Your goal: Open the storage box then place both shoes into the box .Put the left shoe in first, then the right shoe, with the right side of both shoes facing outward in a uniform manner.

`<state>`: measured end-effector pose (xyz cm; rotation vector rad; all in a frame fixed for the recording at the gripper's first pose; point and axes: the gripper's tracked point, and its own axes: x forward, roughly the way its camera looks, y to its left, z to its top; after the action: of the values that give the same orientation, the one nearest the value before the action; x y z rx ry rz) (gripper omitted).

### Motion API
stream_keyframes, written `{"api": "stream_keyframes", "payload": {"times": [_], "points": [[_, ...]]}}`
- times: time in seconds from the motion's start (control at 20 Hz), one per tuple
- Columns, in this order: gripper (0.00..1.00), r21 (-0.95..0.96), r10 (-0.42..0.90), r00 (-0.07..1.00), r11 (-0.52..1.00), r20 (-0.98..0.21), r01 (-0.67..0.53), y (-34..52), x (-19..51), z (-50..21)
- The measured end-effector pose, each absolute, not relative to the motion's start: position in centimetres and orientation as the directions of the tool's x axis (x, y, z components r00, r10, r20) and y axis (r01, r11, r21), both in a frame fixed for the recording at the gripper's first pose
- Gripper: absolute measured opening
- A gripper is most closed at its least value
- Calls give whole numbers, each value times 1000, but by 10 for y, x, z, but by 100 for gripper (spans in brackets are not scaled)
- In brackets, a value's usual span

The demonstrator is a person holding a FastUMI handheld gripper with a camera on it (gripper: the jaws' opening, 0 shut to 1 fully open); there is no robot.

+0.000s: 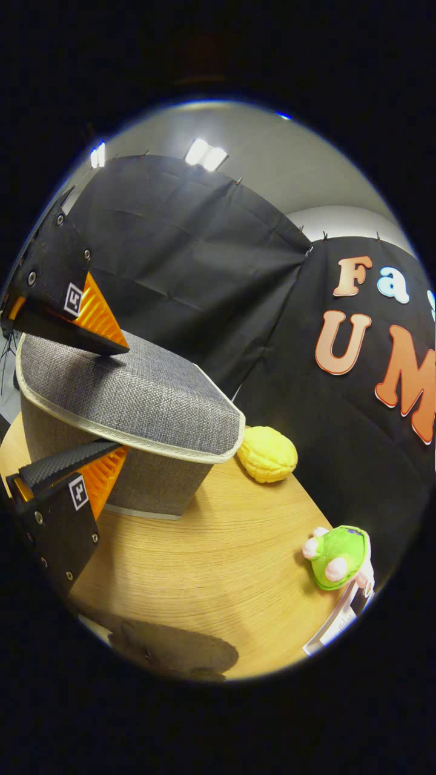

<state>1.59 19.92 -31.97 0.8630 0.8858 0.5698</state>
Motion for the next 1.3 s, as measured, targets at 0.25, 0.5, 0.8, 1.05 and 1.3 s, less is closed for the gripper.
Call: {"api": "stream_keyframes", "payload": {"times": [0.25,0.5,0.8,1.05,1.3], "points": [[51,846,728,575,521,-373,-110,186,29,-292],[18,831,725,568,543,-390,-123,192,25,-280],[14,875,760,592,449,-268,-180,219,38,-215],[15,872,774,598,424,-207,-247,271,44,-173],[16,853,787,592,422,-176,-307,334,47,-154]]}}
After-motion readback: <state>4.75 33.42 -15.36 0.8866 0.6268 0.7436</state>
